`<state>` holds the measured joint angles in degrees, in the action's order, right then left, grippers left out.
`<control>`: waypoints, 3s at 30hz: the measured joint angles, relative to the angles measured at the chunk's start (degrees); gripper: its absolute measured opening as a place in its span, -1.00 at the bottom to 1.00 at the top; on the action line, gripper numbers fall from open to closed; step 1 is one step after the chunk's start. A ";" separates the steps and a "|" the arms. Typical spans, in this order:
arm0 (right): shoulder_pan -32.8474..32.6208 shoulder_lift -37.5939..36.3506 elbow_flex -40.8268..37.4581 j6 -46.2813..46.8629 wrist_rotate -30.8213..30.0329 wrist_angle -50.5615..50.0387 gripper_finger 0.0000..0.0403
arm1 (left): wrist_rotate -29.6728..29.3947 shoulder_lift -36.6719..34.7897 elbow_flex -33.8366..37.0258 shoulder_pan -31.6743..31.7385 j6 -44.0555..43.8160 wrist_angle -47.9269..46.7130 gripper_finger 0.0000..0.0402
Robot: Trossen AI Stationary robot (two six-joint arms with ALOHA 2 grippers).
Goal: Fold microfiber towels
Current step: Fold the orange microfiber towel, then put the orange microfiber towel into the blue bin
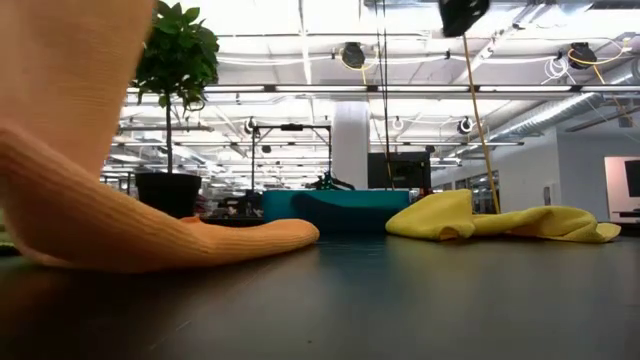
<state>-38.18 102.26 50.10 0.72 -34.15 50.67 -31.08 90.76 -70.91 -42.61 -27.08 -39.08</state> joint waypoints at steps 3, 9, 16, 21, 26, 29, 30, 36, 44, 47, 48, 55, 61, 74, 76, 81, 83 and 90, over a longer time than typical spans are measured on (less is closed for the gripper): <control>1.30 0.48 1.33 -1.28 -0.26 -0.37 -0.77 | 2.30 0.00 0.00 4.82 1.56 -0.80 -0.97; 3.75 -0.88 1.47 -3.16 -0.58 -1.66 -0.60 | 12.04 0.00 1.39 17.19 3.22 -5.25 -0.97; 4.48 -1.53 1.34 -4.27 -3.50 -4.32 -0.55 | 16.23 -0.50 7.08 25.50 4.71 -7.03 -0.97; 4.79 -1.56 1.34 -4.44 -3.52 -4.80 -0.55 | 20.40 -0.48 12.91 29.29 8.65 -0.99 -0.97; 4.84 -1.56 1.34 -4.42 -3.52 -4.76 -0.55 | 23.42 -0.48 16.59 31.39 8.67 1.94 -0.97; 4.84 -1.56 1.32 -4.44 -3.52 -4.72 -0.55 | 23.60 -0.48 17.46 32.16 8.01 1.65 -0.97; 4.88 -1.56 1.32 -4.44 -3.53 -4.72 -0.55 | 23.60 -0.48 17.49 32.29 8.21 1.69 -0.97; 5.49 -1.56 1.32 -4.42 -3.52 -5.20 -0.55 | 23.60 -0.48 16.42 32.42 13.10 1.21 -0.79; 6.28 -1.56 1.30 -4.80 -3.54 -6.37 -0.55 | 20.29 -0.48 7.53 31.98 10.83 -11.28 -0.51; 7.88 -1.56 1.30 -5.78 -3.65 -7.66 -0.55 | 12.99 -1.50 6.64 30.66 12.00 -11.19 -0.50; 8.69 -1.56 1.25 -5.54 -3.64 -8.47 -0.55 | 10.76 -2.21 6.97 30.15 12.61 -10.30 -0.50; 13.96 -1.53 -2.73 -4.04 -1.68 -9.48 -0.55 | 2.31 -13.44 18.14 25.12 11.37 2.60 -0.63; 16.41 -1.53 -6.06 -7.13 -1.58 -5.35 -0.55 | 0.48 -22.32 39.93 19.15 16.35 43.17 -0.80; 21.40 -1.53 -13.88 -5.39 11.93 6.01 -0.55 | 0.85 -15.24 64.33 21.09 23.94 96.40 -0.92; 22.14 -1.53 -14.97 -7.41 11.96 9.01 -0.55 | 1.00 -14.93 63.91 22.36 24.85 96.23 -0.91; 24.51 -1.53 -16.74 -8.86 11.96 11.41 -0.55 | 2.96 -14.10 63.84 25.15 26.15 96.09 -0.91; 25.31 -1.53 -17.39 -8.90 11.96 11.20 -0.55 | 3.03 -14.10 63.84 25.92 26.06 96.14 -0.92; 28.38 -1.53 -18.81 -8.93 11.95 9.24 -0.55 | 2.84 -14.10 63.02 28.83 23.30 96.37 -0.99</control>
<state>-9.80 100.73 31.29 -8.21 -22.21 59.90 -28.24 76.66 -7.89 -13.79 -3.79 57.29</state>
